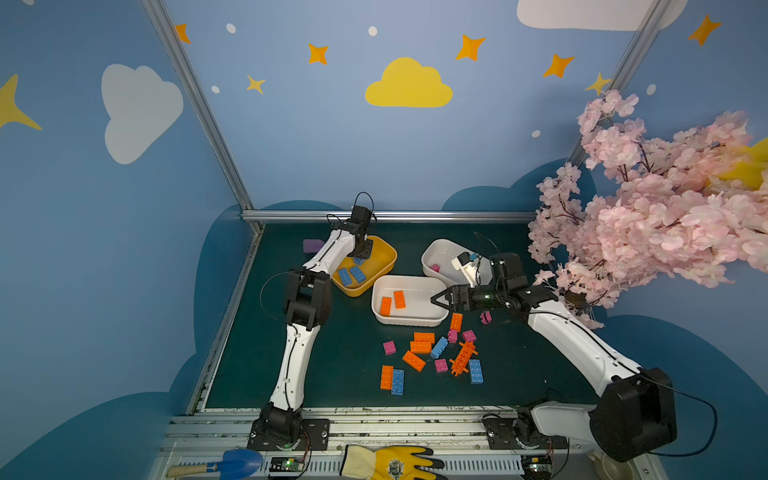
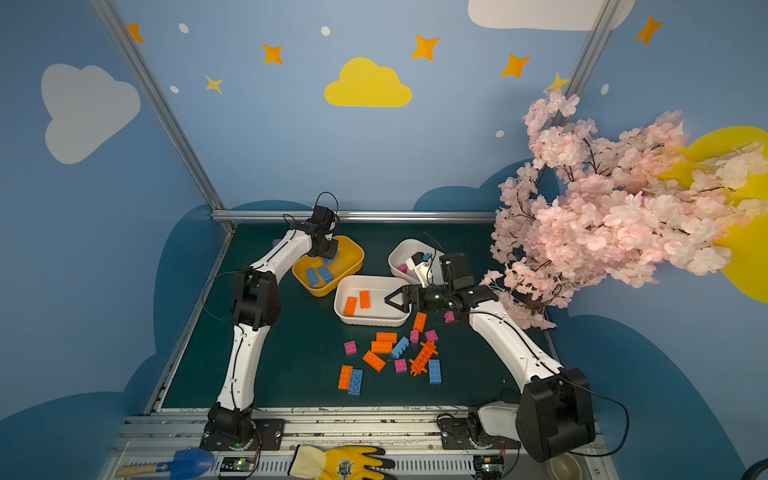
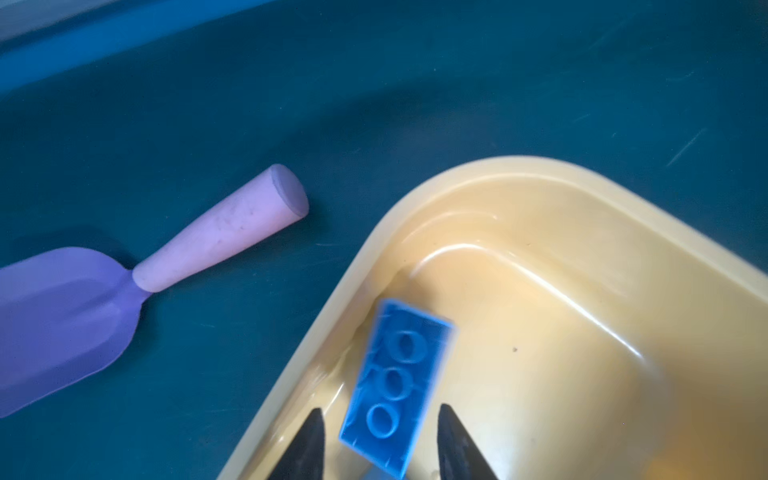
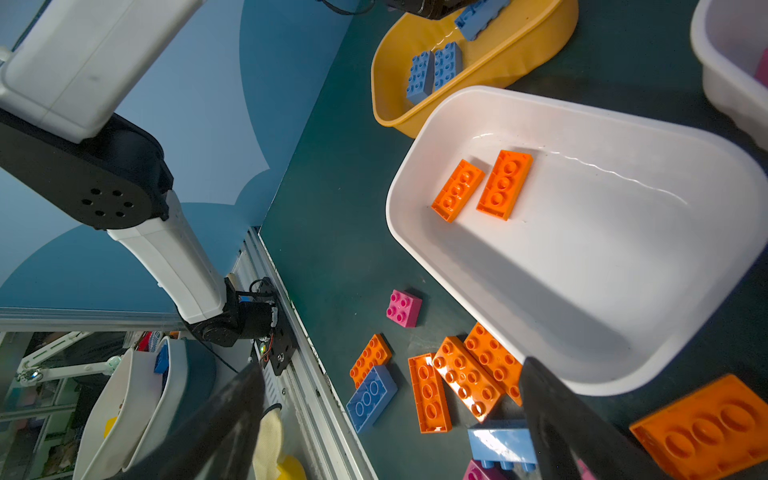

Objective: Sort the legos into containers by color
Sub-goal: 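Carry the blue brick into the yellow bin and release it, then move the left gripper down to a pink brick near the white bin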

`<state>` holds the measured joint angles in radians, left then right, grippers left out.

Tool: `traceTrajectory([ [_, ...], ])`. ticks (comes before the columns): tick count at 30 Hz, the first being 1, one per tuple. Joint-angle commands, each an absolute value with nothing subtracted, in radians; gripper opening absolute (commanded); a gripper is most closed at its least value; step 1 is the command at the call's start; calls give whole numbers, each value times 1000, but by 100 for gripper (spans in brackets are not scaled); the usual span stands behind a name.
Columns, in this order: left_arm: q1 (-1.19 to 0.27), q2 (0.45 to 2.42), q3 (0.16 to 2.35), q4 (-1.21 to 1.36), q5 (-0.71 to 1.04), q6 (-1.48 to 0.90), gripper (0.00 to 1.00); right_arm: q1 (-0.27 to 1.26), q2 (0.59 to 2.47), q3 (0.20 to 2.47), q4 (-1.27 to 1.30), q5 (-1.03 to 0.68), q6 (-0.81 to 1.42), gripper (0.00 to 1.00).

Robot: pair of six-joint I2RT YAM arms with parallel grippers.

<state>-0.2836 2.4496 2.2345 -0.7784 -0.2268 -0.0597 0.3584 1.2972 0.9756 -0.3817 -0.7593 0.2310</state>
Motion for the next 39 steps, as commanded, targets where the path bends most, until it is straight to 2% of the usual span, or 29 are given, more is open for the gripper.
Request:
traceTrajectory([
  [1,-290,2402,2276,-813,-223,-37,56,365,1298,1011,-397,-754,218,94],
  [8,-331,2251,2213,-921,-193,-54,74,365,1275,1023,-427,-750,202,94],
  [13,-398,2011,1939,-913,-151,-104,82,365,1255,1019,-444,-752,193,94],
  [21,-495,1623,1429,-877,-6,-280,84,365,1210,1000,-468,-756,189,94],
  [28,-660,1374,1092,-802,-31,-586,85,365,1165,933,-464,-754,198,94],
  [32,-756,1343,989,-728,-106,-745,86,365,1136,894,-460,-741,202,94],
  [39,-870,1490,1011,-688,-252,-917,84,365,1100,843,-439,-735,220,94],
])
